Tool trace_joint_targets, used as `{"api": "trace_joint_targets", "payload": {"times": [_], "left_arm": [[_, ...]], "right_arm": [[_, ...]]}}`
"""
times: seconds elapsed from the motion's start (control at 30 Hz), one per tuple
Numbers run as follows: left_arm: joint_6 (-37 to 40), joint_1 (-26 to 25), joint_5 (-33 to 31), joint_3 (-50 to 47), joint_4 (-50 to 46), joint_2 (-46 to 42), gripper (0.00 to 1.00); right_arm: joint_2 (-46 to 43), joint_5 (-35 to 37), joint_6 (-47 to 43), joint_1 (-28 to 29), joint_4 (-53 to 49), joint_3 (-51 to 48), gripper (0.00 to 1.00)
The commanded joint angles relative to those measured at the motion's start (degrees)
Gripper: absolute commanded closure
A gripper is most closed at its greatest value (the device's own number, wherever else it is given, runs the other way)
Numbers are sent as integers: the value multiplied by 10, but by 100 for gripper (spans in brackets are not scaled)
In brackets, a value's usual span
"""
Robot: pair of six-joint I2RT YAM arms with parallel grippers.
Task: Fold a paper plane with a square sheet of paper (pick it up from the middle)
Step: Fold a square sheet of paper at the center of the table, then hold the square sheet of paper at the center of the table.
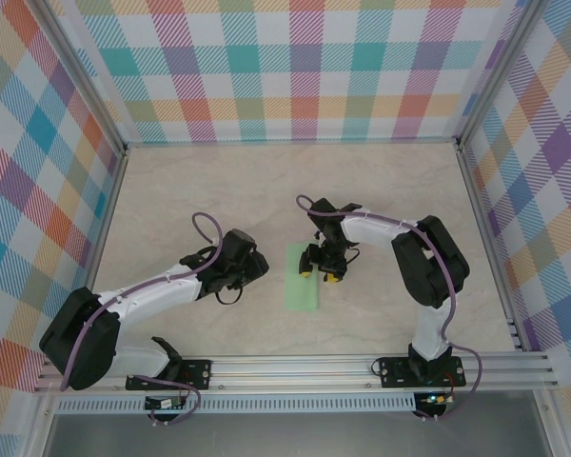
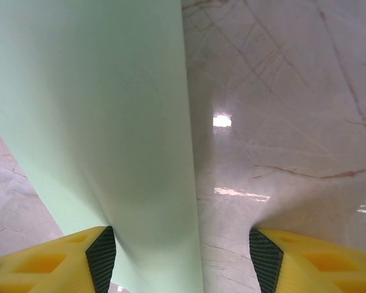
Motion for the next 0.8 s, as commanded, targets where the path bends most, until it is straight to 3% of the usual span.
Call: {"api": "trace_joint_targets", "payload": {"times": [0.0, 0.63, 0.77], "left_arm": [[-1, -4, 0, 3, -5, 6, 50], [6, -3, 15, 3, 10, 6, 50], [16, -4, 41, 11, 36, 18, 59]], "right_arm": [[38, 33, 8, 4, 5, -8, 36], [65, 41, 2, 4, -5, -6, 37], [69, 40, 4, 4, -3, -9, 37]]}}
